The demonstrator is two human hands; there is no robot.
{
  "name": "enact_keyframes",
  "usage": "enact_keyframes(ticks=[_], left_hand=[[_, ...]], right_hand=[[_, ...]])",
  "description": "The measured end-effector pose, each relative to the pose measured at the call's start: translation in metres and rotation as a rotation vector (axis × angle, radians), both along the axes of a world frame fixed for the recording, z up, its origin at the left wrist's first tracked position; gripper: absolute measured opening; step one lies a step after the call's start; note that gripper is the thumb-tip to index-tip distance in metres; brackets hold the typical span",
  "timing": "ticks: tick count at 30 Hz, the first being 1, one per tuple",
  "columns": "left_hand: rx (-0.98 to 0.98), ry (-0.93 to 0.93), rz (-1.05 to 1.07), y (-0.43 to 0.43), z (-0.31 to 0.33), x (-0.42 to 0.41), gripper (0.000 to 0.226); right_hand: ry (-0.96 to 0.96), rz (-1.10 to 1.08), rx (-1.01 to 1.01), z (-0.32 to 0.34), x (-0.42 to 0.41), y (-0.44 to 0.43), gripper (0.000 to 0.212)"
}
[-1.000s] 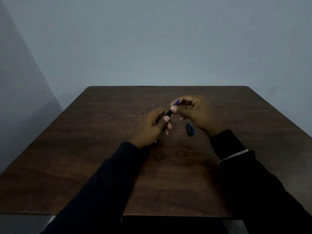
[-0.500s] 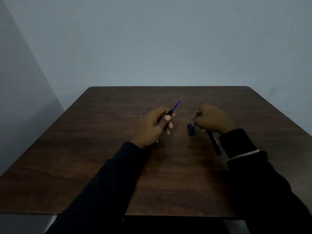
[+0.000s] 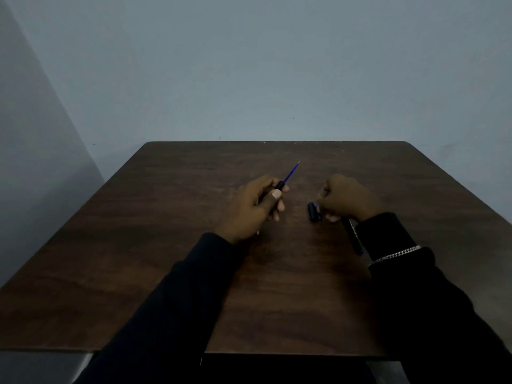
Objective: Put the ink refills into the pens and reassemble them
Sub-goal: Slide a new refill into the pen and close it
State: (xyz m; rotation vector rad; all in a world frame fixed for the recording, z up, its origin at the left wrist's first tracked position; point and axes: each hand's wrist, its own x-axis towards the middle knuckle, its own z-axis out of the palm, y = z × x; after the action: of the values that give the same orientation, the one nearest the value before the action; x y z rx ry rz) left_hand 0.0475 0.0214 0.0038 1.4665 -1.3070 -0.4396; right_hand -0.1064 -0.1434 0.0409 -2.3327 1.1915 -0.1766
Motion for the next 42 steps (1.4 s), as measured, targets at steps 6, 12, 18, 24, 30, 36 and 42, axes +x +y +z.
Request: enact_keyframes(ticks=[6, 12, 18, 24, 30, 36, 42], left_hand=[[-0.010, 0.018, -0.017, -0.002, -0.003, 0.001, 0.019], [-0.024, 0.017, -0.025, -0.003, -0.006, 0.002, 0.019], [-0.023, 0.030, -0.020, -0.003, -0.007, 0.001, 0.019], [-0.006, 0.032, -0.032, -0.004, -0.007, 0.001, 0.019], [0.003, 0.035, -0.034, -0.005, -0.008, 0.002, 0.019], [0.017, 0.030, -0.023, -0.004, -0.007, 0.001, 0.019], [0.025, 0.016, -0.023, -0.005, -0.007, 0.001, 0.019]], right_hand=[[0.003, -0.015, 0.048, 0.000, 0.002, 0.000, 0.014], [-0.006, -0.017, 0.035, 0.000, 0.000, 0.000, 0.013], [0.027, -0.031, 0.062, 0.003, 0.003, 0.003, 0.008], [0.027, -0.059, 0.003, -0.002, 0.005, 0.002, 0.009], [0.001, -0.087, 0.008, -0.002, 0.005, 0.006, 0.017], [-0.171, -0.100, -0.073, 0.007, -0.005, 0.003, 0.024], [-0.568, -0.098, 0.049, 0.012, -0.008, 0.003, 0.023]])
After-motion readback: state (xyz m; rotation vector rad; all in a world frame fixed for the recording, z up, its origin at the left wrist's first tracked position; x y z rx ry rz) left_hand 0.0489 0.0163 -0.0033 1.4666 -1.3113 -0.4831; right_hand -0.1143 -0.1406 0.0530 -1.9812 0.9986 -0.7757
